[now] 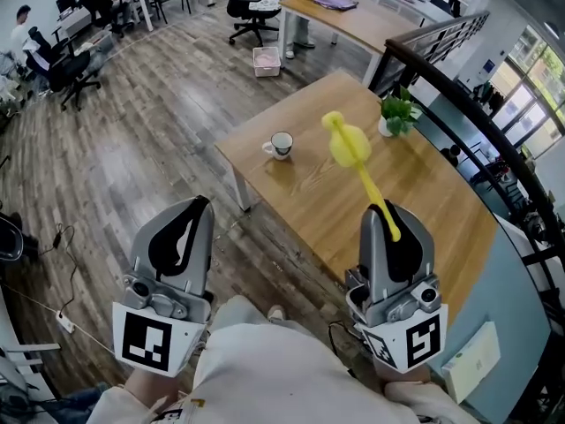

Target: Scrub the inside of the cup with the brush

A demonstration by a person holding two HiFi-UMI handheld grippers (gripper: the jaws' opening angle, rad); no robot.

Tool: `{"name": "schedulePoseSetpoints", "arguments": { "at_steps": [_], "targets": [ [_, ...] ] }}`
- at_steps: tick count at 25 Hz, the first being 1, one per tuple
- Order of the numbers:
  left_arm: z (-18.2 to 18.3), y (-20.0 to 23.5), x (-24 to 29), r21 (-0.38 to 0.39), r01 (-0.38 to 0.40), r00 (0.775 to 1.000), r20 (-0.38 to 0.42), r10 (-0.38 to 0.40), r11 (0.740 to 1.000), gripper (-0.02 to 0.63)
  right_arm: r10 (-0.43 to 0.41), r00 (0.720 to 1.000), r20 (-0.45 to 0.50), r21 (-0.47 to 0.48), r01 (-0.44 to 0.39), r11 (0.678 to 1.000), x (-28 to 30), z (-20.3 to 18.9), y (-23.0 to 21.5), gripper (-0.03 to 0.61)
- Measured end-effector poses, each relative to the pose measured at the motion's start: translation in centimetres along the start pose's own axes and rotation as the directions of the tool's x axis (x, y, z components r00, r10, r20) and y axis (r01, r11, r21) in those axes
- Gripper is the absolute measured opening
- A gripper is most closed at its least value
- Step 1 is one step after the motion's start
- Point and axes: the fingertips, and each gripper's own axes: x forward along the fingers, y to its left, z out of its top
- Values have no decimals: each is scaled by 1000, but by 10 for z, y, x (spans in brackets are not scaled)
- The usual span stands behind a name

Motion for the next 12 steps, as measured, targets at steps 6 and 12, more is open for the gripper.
{"name": "schedulePoseSetpoints", "arguments": {
  "at_steps": [6, 12],
  "targets": [
    [-11, -8, -6, 5, -9, 1000, -30, 9, 1000, 2, 34, 999, -13, 19, -34, 999, -2, -10, 4, 34],
    [-27, 3, 1, 6, -10, 1000, -29, 10, 1000, 2, 40, 999, -31, 11, -40, 999, 8, -25, 4, 34]
  ]
}}
